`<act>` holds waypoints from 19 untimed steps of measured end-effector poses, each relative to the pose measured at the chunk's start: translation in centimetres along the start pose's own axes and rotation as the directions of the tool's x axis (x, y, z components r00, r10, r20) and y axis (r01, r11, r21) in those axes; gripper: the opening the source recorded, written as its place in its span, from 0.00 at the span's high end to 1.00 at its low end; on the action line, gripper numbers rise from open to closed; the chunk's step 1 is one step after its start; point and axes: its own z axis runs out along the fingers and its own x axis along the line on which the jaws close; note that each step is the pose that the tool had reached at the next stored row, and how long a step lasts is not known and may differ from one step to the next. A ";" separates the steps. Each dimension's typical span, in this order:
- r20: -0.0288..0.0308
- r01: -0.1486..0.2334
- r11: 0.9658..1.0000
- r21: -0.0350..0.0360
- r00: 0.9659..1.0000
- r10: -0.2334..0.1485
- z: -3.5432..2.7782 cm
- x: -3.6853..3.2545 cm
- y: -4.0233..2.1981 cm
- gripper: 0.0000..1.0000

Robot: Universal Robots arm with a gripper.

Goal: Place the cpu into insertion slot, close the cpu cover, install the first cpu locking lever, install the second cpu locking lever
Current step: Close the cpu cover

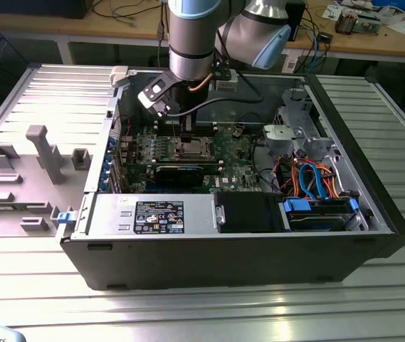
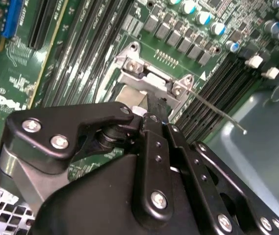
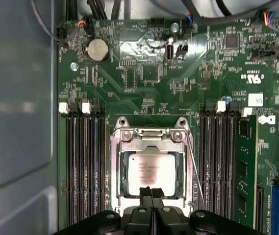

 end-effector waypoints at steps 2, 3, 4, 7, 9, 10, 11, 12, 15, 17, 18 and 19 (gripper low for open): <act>0.000 0.000 1.000 0.000 1.000 0.000 0.25 -0.01 -0.12 0.89; 0.000 0.000 1.000 0.000 1.000 0.000 0.37 -0.02 -0.19 0.89; 0.000 0.000 1.000 0.000 1.000 0.000 0.49 -0.02 -0.32 0.89; 0.000 0.004 1.000 0.000 1.000 -0.004 0.75 -0.03 -0.62 0.89; 0.000 0.014 1.000 0.001 1.000 -0.014 0.83 -0.03 -0.78 0.89; 0.000 0.017 1.000 0.001 1.000 -0.017 0.85 -0.03 -0.86 0.89; 0.000 0.019 1.000 0.001 1.000 -0.019 0.87 -0.03 -0.92 0.89; 0.000 0.026 1.000 0.001 1.000 -0.026 0.91 -0.04 -0.99 0.89; 0.001 0.070 0.998 0.003 0.998 -0.070 1.00 -0.05 -1.08 0.89; 0.001 0.080 0.997 0.004 0.997 -0.080 1.02 -0.05 -1.12 0.89; 0.001 0.081 0.997 0.003 0.997 -0.081 1.07 -0.05 -1.14 0.89; 0.001 0.081 0.997 0.004 0.997 -0.081 1.16 -0.05 -1.16 0.89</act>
